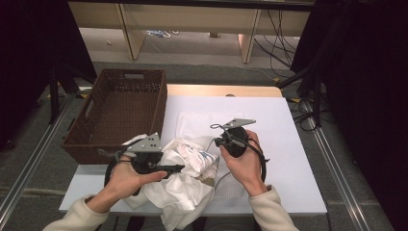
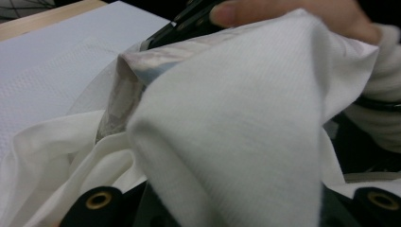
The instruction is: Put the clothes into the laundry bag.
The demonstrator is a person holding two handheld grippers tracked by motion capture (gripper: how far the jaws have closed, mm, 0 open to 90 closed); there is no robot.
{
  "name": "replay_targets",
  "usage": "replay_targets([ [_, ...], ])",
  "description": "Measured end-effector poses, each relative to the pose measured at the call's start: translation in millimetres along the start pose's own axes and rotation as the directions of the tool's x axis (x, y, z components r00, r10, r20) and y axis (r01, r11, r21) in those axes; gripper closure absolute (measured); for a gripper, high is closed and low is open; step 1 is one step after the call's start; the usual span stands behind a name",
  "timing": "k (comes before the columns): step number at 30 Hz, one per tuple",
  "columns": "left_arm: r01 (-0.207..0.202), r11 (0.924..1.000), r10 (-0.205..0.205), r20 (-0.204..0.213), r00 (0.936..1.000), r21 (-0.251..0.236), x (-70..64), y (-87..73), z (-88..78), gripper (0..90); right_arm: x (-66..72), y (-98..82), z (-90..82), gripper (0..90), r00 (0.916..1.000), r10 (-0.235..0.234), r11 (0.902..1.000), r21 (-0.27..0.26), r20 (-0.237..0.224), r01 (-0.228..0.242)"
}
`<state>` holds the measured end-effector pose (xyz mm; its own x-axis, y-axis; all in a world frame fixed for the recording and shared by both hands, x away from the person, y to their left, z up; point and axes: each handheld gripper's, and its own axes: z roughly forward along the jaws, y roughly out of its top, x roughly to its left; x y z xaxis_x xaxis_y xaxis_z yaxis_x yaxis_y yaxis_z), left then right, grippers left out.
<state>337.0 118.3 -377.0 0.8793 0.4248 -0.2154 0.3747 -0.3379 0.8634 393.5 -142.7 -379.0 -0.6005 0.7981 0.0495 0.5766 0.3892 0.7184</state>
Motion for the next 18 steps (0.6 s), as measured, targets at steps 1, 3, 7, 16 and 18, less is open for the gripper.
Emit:
replay_targets([
  [1,-0.008,0.9999,0.008,-0.013,0.9999,0.014,1.0,-0.7,4.4,75.1,0.9,0.3,-0.2,90.0,1.0,0.003,1.0,-0.002,0.002,-0.003],
  [3,-0.009,0.9997,0.009,-0.033,0.9994,0.022,2.0,-2.1,13.9,75.0,2.4,0.6,-0.4,90.0,0.9998,-0.021,0.9998,-0.007,0.005,0.021],
  [7,-0.007,0.9993,0.01,-0.088,0.9961,0.035,1.1,-3.0,31.3,74.8,7.6,1.0,-2.5,90.0,1.0,0.005,1.0,0.003,-0.004,-0.005],
  [16,-0.007,0.9998,0.011,-0.241,0.9706,0.017,6.8,4.5,37.7,74.8,6.0,0.7,-6.8,90.0,0.9998,0.021,0.9998,-0.006,0.002,-0.021],
  [18,-0.029,0.9986,0.039,-0.247,0.9681,0.045,7.5,2.8,45.2,74.6,8.4,0.9,-7.2,90.0,0.9996,0.029,0.9996,-0.008,0.001,-0.029],
])
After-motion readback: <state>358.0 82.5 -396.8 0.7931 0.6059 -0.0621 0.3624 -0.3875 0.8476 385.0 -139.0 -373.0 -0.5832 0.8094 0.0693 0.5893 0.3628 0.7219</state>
